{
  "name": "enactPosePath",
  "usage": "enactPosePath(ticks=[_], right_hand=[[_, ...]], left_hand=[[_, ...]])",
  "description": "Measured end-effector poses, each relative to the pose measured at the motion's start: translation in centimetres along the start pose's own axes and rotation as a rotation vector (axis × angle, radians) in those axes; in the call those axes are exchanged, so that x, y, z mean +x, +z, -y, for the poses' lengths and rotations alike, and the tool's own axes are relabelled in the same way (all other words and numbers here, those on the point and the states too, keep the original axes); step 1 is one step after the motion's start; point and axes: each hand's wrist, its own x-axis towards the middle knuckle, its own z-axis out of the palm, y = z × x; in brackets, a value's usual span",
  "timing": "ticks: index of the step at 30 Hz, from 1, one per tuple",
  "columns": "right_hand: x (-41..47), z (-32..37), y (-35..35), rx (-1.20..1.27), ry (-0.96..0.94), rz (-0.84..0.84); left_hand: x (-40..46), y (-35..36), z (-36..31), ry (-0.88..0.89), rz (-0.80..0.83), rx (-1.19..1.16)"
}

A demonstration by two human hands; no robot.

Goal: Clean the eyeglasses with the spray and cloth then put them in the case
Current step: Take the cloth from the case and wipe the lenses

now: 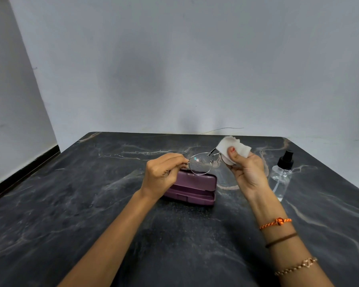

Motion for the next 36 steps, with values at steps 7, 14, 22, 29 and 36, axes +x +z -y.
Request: enactPosePath(ticks=[7, 14, 22, 29, 36], right_hand=[[0.2, 0.5, -0.7, -0.203, 0.039, -0.031], [0.3, 0.3, -0.2, -0.013, 0.103, -0.005], [-0.2, -0.4, 0.4, -0.001, 0.072, -0.126], [-0.5, 0.0, 0.2, -0.342, -0.185, -0.107], [-0.5, -0.5, 0.1, -0.258, -0.137, -0.18]], left_hand=[[0.3, -0.4, 0.1, -0.012, -0.026, 0.033], [0.8, -0.7, -0.3, -0.104, -0.116, 0.005], [0.7, -0.6, -0.6, -0.11, -0.136, 0.016], [0.8, -0.8, -0.6, -0.15, -0.193, -0.008], [0.9, -1.4, -0.1, -0.214, -0.29, -0.019]])
